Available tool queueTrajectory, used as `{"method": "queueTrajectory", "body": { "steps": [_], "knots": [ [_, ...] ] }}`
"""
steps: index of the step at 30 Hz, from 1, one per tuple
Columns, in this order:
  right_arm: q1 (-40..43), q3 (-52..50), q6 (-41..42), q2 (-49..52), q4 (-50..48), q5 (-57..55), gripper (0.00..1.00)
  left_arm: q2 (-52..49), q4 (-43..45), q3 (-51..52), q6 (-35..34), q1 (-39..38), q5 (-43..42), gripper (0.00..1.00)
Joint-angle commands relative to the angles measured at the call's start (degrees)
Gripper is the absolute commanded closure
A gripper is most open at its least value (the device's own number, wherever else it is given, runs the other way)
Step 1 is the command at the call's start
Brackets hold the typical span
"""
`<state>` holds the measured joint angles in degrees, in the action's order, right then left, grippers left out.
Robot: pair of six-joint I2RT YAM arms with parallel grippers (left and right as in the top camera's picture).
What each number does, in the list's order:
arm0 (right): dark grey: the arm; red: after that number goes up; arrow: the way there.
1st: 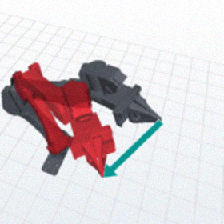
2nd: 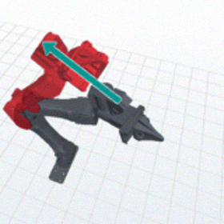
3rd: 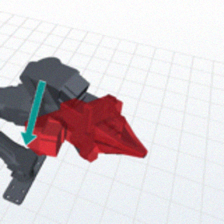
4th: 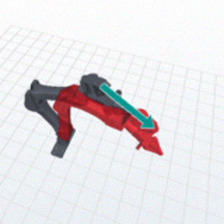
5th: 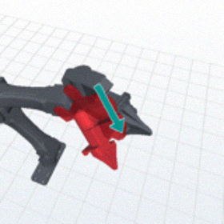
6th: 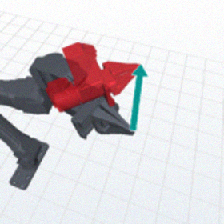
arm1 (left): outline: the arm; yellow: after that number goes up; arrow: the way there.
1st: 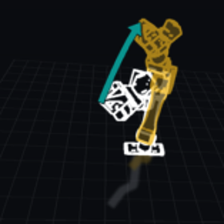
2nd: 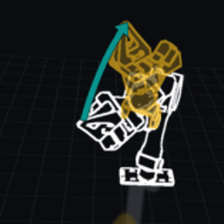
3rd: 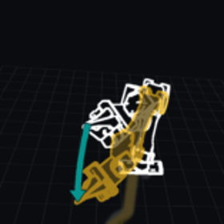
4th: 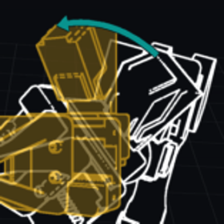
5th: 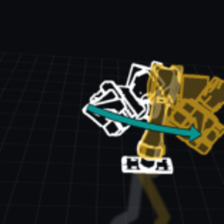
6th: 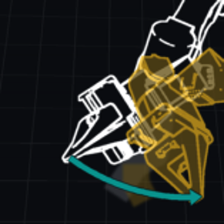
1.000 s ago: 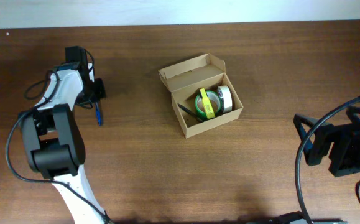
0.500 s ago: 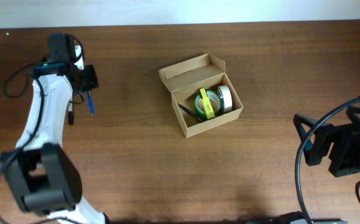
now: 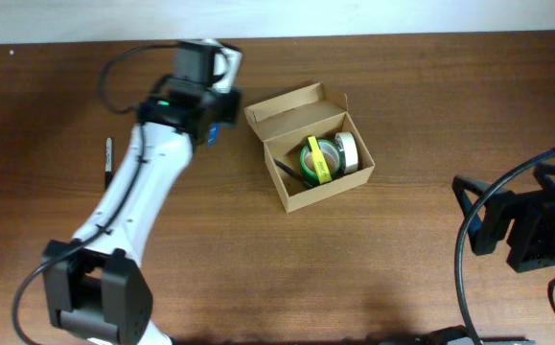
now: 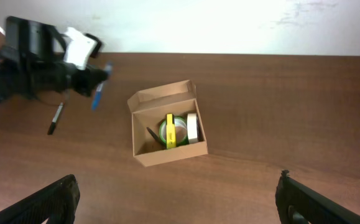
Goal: Pack container
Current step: 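Carry the blue pen into the box and lower it onto the tapes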
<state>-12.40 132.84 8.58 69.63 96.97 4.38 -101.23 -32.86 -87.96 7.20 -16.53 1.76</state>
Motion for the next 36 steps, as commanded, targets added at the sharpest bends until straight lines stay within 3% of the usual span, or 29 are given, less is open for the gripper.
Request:
{"method": "queueTrajectory", "body": {
  "steps": [1,10,23,36],
  "knots": [
    [0.44,-0.2,-0.57,-0.22,0.35,-0.07,0.01,1.25,3.37,-0.33,7.98,-5.77,-0.52,0.98],
    [0.44,-0.2,-0.57,-0.22,0.35,-0.07,0.01,0.94,10.32,-0.31,12.26,-14.67,-0.55,0.98],
    [0.44,-0.2,-0.57,-0.28,0.37,0.15,0.01,-7.61,10.99,-0.31,12.22,-20.87,-2.49,0.98],
    [0.44,-0.2,-0.59,-0.46,0.35,0.13,0.01,-9.46,2.49,-0.28,12.57,-23.61,-3.98,0.98]
  ]
}}
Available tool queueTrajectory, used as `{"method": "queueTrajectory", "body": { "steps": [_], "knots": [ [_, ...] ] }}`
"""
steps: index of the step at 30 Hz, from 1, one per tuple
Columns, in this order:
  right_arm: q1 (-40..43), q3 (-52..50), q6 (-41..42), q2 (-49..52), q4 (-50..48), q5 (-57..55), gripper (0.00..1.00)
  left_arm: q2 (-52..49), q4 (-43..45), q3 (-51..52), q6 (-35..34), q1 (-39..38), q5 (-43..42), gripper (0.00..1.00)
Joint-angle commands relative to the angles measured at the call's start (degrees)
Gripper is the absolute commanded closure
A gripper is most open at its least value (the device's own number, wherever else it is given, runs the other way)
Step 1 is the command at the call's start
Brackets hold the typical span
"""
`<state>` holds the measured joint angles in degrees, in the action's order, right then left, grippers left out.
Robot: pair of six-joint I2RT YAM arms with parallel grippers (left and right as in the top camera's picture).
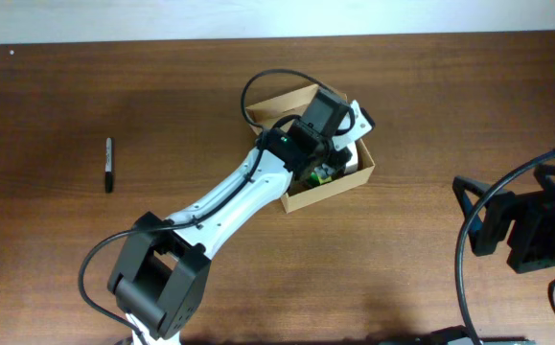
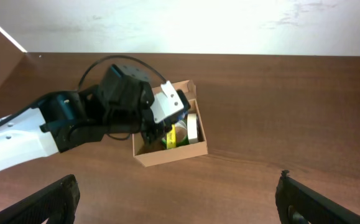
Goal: Pack container
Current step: 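Carry the blue pen into the box and lower it onto the tapes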
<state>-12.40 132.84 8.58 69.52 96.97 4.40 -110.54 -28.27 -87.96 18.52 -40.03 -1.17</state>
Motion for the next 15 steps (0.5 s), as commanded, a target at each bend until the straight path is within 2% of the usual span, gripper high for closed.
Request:
{"method": "queueTrajectory", "body": {
  "steps": [1,12,13,15],
  "knots": [
    [0.44,-0.2,-0.59,-0.35,0.35,0.09,0.01,-0.15,-3.37,-0.28,1.33,-0.11,-1.07,0.98],
    [0.44,-0.2,-0.61,-0.35,0.35,0.07,0.01,-0.15,-9.07,-0.28,3.67,-0.11,-2.12,0.97],
    [0.44,-0.2,-0.61,-0.35,0.35,0.07,0.01,-0.15,-9.07,-0.28,3.67,-0.11,-2.12,0.91],
    [0.44,-0.2,-0.61,-0.35,0.35,0.07,0.01,-0.15,-9.03,-0.28,3.67,-0.11,-2.1,0.64]
  ]
}}
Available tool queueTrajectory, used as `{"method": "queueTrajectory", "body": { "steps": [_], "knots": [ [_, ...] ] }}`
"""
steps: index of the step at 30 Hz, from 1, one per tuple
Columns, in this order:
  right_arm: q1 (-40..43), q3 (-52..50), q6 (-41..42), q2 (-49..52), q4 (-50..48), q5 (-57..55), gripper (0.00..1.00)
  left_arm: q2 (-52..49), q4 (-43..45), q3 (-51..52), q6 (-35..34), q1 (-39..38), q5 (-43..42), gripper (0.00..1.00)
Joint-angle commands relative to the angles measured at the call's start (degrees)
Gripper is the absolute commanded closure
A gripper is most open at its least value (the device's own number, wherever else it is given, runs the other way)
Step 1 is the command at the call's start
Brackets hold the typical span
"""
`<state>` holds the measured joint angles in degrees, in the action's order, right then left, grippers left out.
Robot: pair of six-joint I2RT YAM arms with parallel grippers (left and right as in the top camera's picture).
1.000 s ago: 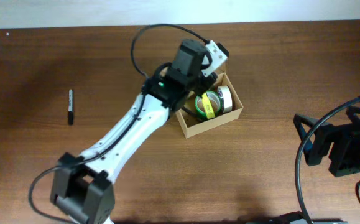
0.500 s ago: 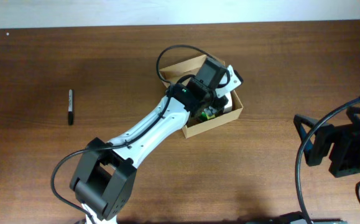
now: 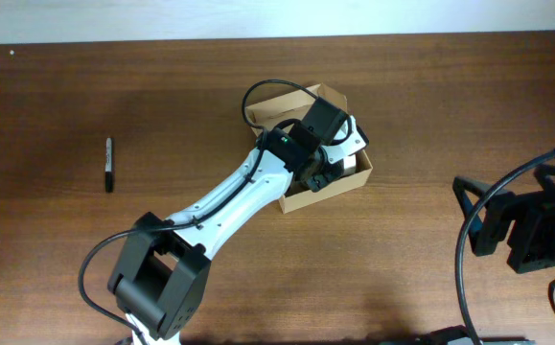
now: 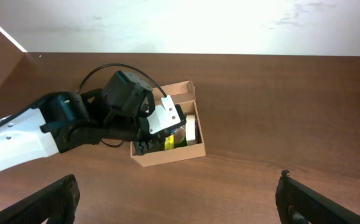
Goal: Pack container
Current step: 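Carry the blue pen into the box and lower it onto the tapes, then release the blue pen and move the left gripper over the black Sharpie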
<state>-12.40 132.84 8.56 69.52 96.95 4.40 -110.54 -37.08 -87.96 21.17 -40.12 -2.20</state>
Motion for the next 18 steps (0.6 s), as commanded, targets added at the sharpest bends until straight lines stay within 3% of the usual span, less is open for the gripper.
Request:
{"method": "queueTrajectory", "body": {
  "steps": [1,3,6,11,18],
  "knots": [
    [0.44,-0.2,-0.59,-0.35,0.37,0.07,0.01,-0.15,-0.2,-0.31,1.03,-0.02,-1.07,0.57],
    [0.44,-0.2,-0.59,-0.35,0.37,0.09,0.01,-0.15,0.07,-0.31,1.03,-0.02,-1.07,0.44],
    [0.44,-0.2,-0.59,-0.35,0.37,0.09,0.01,-0.15,0.98,-0.31,1.03,-0.02,-1.07,0.37],
    [0.44,-0.24,-0.59,-0.35,0.37,0.07,0.01,0.59,2.82,-1.57,-0.2,0.28,-0.98,0.34],
    [0.44,-2.25,-0.59,-0.35,0.37,0.07,0.01,5.81,1.64,-10.38,-9.51,6.36,4.7,0.34]
  ]
}}
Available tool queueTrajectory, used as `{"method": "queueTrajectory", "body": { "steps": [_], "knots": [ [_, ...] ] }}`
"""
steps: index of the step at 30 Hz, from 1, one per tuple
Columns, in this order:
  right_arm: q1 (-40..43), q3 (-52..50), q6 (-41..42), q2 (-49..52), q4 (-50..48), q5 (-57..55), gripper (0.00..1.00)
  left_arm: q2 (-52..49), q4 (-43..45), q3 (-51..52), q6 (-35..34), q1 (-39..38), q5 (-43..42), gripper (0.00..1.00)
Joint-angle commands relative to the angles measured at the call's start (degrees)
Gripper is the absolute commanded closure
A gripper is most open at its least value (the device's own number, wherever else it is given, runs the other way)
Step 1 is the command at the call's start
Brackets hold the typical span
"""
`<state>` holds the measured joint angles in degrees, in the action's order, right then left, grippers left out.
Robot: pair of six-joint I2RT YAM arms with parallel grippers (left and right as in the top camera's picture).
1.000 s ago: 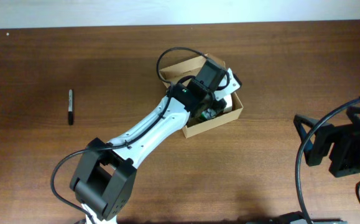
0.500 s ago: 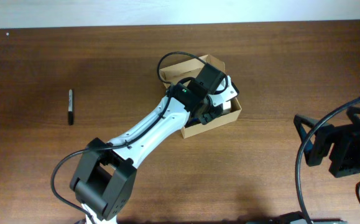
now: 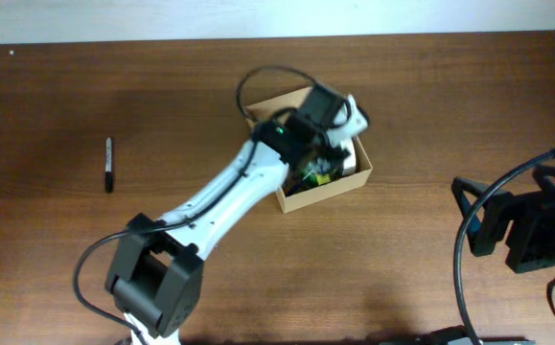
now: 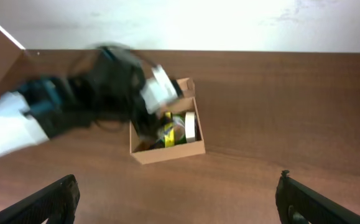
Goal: Pack container
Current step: 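Release the blue pen and move the left gripper over the black Sharpie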
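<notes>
An open cardboard box (image 3: 327, 188) sits at the table's middle, also seen in the right wrist view as the box (image 4: 167, 151). Inside show a green tape roll with a yellow label (image 3: 317, 171) and a white tape roll (image 4: 191, 126). My left gripper (image 3: 323, 142) hangs over the box's opening; its own wrist hides its fingers from above, and it is blurred in the right wrist view. A black pen (image 3: 109, 164) lies far left on the table. My right gripper (image 4: 178, 177) stands wide open and empty, well in front of the box.
The right arm's base and cables (image 3: 521, 230) fill the table's right edge. The left arm (image 3: 210, 206) stretches diagonally from the front left up to the box. A pale wall (image 4: 229, 25) runs behind the table.
My left gripper was down inside the box; now it sits a little higher and farther back over the opening, blurred with motion. The right arm has not moved.
My left gripper held a blue marker to the left of the box. Then it was over the box's opening, then lower inside it. Now it is over the box's back part, and the blue marker no longer shows.
</notes>
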<state>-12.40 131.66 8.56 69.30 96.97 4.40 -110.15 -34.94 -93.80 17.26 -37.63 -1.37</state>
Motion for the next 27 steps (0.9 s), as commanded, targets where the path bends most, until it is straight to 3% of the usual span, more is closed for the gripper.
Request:
{"method": "queueTrajectory", "body": {
  "steps": [1,3,6,9,17,21,27],
  "knots": [
    [0.44,-1.38,-0.59,-0.13,0.35,0.07,0.01,6.16,-0.96,-5.4,-6.6,5.42,5.07,0.34],
    [0.44,-1.92,-0.59,-0.11,0.35,-0.04,0.01,7.04,-2.12,-6.05,-7.69,8.96,7.61,0.36],
    [0.44,-2.19,-0.59,-0.11,0.35,-0.15,0.01,7.04,-6.21,-6.01,-11.32,14.93,8.9,0.46],
    [0.44,-2.19,-0.81,-0.11,0.35,-0.2,0.01,6.58,-11.39,-5.53,-14.82,21.42,8.85,0.48],
    [0.44,-2.19,-1.25,-0.11,0.35,-1.2,0.01,2.45,-16.52,0.17,-19.87,37.11,7.82,0.37],
    [0.44,-2.19,-1.27,-0.11,0.35,-2.16,0.01,0.92,-16.68,3.06,-18.67,42.23,7.85,0.34],
    [0.44,-2.19,-1.27,-0.04,0.35,-2.99,0.01,-0.33,-15.87,6.01,-10.54,49.64,7.89,0.35]
  ]
}}
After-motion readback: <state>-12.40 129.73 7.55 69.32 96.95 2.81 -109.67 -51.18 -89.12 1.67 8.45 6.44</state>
